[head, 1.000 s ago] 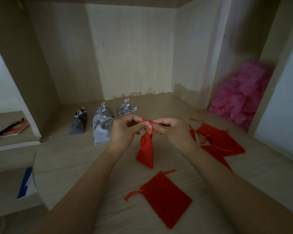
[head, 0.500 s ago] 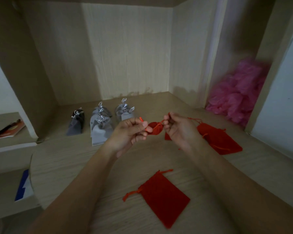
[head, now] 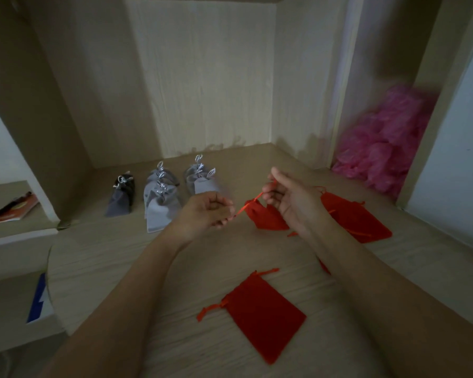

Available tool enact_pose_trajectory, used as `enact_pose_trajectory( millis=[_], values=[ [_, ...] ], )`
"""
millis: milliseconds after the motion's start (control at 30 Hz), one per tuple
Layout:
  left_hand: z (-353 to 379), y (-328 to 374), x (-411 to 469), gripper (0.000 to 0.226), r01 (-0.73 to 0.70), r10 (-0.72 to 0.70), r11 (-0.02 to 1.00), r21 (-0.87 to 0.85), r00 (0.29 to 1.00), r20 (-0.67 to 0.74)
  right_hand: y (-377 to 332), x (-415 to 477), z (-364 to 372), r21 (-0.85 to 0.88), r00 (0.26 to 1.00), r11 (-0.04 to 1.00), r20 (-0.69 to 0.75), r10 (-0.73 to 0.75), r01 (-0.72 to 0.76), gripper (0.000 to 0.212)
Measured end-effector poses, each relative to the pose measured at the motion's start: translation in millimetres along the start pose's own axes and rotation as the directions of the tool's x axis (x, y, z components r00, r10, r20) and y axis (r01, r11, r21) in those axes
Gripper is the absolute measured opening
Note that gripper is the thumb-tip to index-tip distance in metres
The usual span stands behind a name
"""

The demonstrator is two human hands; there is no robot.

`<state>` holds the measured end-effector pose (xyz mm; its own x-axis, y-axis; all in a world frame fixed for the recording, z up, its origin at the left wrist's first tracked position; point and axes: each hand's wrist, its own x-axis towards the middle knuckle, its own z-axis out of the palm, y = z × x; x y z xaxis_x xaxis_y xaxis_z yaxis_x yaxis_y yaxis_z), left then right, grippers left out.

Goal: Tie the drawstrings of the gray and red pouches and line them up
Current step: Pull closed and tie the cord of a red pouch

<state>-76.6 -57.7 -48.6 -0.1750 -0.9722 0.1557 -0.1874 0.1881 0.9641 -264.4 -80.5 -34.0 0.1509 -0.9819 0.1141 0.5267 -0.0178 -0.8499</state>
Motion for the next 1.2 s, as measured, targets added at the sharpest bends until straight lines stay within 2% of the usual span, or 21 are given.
enact_pose_trajectory(
  millis=[100,167,233,300,433,600,700,867,1100,1133,1200],
  values=[
    [3,-3,-2,0.005,-0.038,0.028,0.974,0.223,0.998,0.049,2,0,4,-0.088,0.999,0.996,0.026,-0.024,0.026,0.016],
    [3,-2,-4,0.01,-0.071,0.052,0.961,0.266,0.996,0.078,4,0,3,-0.163,0.996,0.984,0.065,-0.06,0.07,0.012],
    [2,1,-5,0.014,-0.076,0.067,0.981,0.18,0.996,0.057,5,1,-2,-0.331,0.989,0.933,0.091,-0.115,0.138,0.015],
    [1,5,-5,0.015,-0.077,0.075,0.994,0.081,0.997,0.03,6,0,-6,-0.551,0.979,0.809,0.12,-0.166,0.205,0.023],
    [4,5,-4,0.015,-0.057,0.057,0.998,-0.001,0.998,-0.009,14,-1,-4,-0.716,0.968,0.652,0.193,-0.162,0.252,0.026],
    [3,4,-3,0.023,-0.05,0.051,0.989,-0.138,0.999,0.003,26,-2,1,-0.806,0.953,0.51,0.233,-0.192,0.3,0.023],
    [3,2,-1,0.019,-0.05,0.051,0.989,-0.138,0.999,0.006,24,-3,4,-0.848,0.935,0.405,0.264,-0.238,0.343,0.017],
    [7,0,0,0.017,-0.074,0.073,0.994,-0.081,0.997,-0.02,22,-8,12,-0.882,0.911,0.267,0.327,-0.25,0.39,0.019],
    [9,2,-1,0.02,-0.111,0.106,0.987,-0.117,0.993,-0.046,22,-8,14,-0.93,0.908,0.018,0.354,-0.224,0.367,0.022],
    [8,1,-1,0.019,-0.105,0.099,0.987,-0.121,0.994,-0.051,23,-8,13,-0.927,0.905,0.003,0.365,-0.22,0.374,0.019],
    [5,2,-1,0.018,-0.097,0.089,0.988,-0.121,0.994,-0.065,25,-4,10,-0.919,0.905,0.062,0.369,-0.21,0.389,0.012]
  ],
)
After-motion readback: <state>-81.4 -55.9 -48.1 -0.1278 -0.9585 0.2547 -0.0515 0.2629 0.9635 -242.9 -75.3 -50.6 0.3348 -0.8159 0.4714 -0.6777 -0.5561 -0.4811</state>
